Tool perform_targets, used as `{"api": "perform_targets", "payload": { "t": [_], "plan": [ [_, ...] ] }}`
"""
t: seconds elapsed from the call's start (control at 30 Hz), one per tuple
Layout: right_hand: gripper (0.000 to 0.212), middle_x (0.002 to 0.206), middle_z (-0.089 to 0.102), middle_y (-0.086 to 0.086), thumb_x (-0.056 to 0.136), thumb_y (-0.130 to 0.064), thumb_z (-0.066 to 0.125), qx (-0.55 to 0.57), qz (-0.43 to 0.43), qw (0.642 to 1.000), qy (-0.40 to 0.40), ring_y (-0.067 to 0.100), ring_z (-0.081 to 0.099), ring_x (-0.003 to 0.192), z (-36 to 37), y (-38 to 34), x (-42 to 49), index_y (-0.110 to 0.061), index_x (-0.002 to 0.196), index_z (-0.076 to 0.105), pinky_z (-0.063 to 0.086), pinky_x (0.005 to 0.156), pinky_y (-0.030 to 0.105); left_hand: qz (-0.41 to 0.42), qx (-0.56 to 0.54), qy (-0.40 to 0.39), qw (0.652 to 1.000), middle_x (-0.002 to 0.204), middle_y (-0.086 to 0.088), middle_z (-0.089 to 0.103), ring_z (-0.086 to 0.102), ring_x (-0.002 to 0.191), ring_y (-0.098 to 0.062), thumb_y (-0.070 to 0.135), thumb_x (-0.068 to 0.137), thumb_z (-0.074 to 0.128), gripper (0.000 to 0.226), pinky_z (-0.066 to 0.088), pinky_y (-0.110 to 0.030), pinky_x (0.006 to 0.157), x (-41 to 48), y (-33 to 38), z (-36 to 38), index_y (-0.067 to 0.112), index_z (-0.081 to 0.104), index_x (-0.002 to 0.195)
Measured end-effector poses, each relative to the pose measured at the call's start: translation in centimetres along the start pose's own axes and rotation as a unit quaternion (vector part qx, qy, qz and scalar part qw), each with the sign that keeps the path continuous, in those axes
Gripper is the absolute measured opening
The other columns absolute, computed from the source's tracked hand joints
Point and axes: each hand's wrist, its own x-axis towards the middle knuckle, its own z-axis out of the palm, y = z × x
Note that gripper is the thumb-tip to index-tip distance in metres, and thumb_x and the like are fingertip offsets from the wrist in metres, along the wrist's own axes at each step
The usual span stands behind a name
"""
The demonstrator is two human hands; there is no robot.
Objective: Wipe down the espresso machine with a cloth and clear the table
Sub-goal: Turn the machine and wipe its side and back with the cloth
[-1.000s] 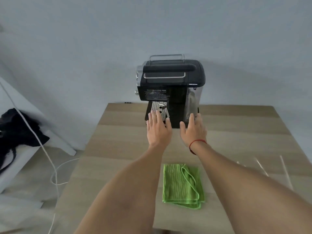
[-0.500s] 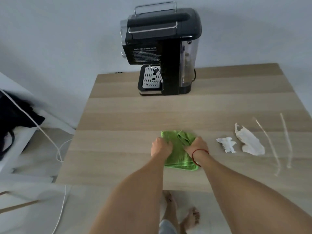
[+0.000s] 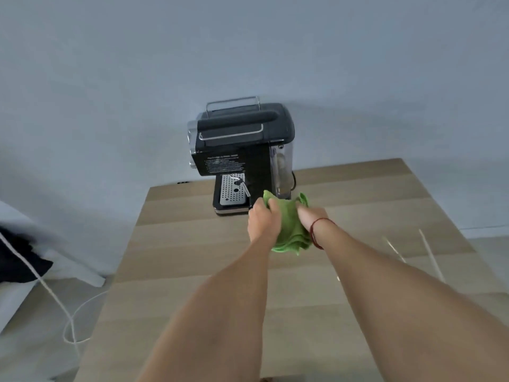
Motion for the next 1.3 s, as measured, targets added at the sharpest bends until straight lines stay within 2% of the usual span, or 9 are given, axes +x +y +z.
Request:
{"api": "perform_targets", "payload": {
  "t": [0.2,0.33,0.47,0.63,0.77,0.93,1.1,1.23,1.3],
  "plan": [
    [0.064,0.102,0.068,0.006,0.066,-0.061,0.069,0.093,-0.022,0.994,-0.043,0.022,0.066,0.088,-3.9,-6.6,0.0,-0.016,0.110,0.063,0.053,0.080,0.031,0.067,-0.028,0.000,0.997,0.109,-0.018,0.059,0.057,0.101,-0.036,0.026,0.095,0.037,0.029,0.047,-0.043,0.087,2.7,6.9,0.2,0.003,0.053,0.098],
    [0.084,0.122,0.063,0.003,0.058,-0.067,0.067,0.105,-0.059,0.992,-0.037,0.025,0.060,0.111,-5.9,-8.7,1.7,-0.016,0.123,0.057,0.045,0.101,0.038,0.128,0.006,-0.016,0.992,0.089,-0.011,0.064,0.062,0.082,-0.032,0.031,0.092,0.045,0.023,0.049,-0.037,0.070,4.7,9.7,0.5,0.012,0.053,0.082],
    [0.052,0.126,0.058,0.013,0.091,-0.040,0.054,0.150,-0.063,0.986,0.022,0.029,0.056,0.117,-8.5,-10.6,2.3,-0.005,0.129,0.050,0.043,0.100,0.036,0.190,0.062,0.055,0.978,0.081,0.006,0.060,0.053,0.073,-0.010,0.041,0.096,0.042,0.032,0.041,-0.029,0.069,7.0,13.5,0.1,0.015,0.061,0.091],
    [0.050,0.102,0.057,0.010,0.098,-0.038,0.041,0.235,-0.062,0.970,0.031,0.023,0.054,0.093,-8.7,-11.2,6.2,-0.001,0.130,0.051,0.039,0.083,0.031,0.253,0.129,0.082,0.955,0.091,-0.004,0.067,0.064,0.085,-0.022,0.033,0.099,0.044,0.027,0.049,-0.032,0.071,11.2,16.7,-0.4,0.012,0.062,0.099],
    [0.061,0.144,0.042,0.017,0.099,-0.044,0.031,0.313,-0.011,0.949,-0.038,0.034,0.045,0.129,-7.2,-12.6,7.3,-0.004,0.144,0.035,0.039,0.099,0.041,0.223,0.237,0.046,0.945,0.123,-0.007,0.062,0.059,0.111,-0.027,0.023,0.096,0.046,0.035,0.047,-0.038,0.091,14.3,17.2,0.2,0.011,0.058,0.126],
    [0.066,0.147,0.040,0.017,0.098,-0.052,0.017,0.367,-0.016,0.926,-0.084,0.034,0.039,0.134,-2.6,-13.9,8.2,-0.009,0.146,0.035,0.030,0.112,0.048,0.190,0.297,0.095,0.931,0.087,-0.009,0.062,0.056,0.101,-0.033,0.018,0.091,0.042,0.029,0.043,-0.039,0.081,16.7,18.2,1.4,0.006,0.068,0.086],
    [0.034,0.084,0.055,0.006,0.098,-0.036,0.032,0.350,-0.058,0.933,-0.054,0.020,0.051,0.075,-2.1,-13.8,10.0,-0.011,0.101,0.054,0.041,0.073,0.031,0.183,0.324,0.125,0.920,0.122,-0.008,0.060,0.046,0.120,-0.029,0.022,0.096,0.039,0.033,0.029,-0.042,0.103,18.4,18.0,2.6,0.015,0.064,0.116],
    [0.048,0.099,0.066,0.018,0.080,-0.043,0.039,0.381,-0.030,0.915,-0.127,0.032,0.062,0.093,-0.5,-14.6,12.3,-0.008,0.100,0.064,0.049,0.091,0.041,0.164,0.360,0.105,0.912,0.155,-0.007,0.031,0.014,0.148,-0.024,0.023,0.099,0.027,0.048,0.001,-0.048,0.119,19.0,17.8,4.3,0.018,0.038,0.146],
    [0.045,0.093,0.064,0.016,0.076,-0.046,0.038,0.386,-0.023,0.912,-0.140,0.031,0.060,0.090,0.7,-14.1,13.7,-0.014,0.091,0.065,0.049,0.089,0.042,0.164,0.368,0.114,0.908,0.157,-0.006,0.029,0.012,0.149,-0.024,0.025,0.099,0.026,0.050,0.000,-0.049,0.120,19.4,17.6,4.7,0.019,0.036,0.147]
  ]
}}
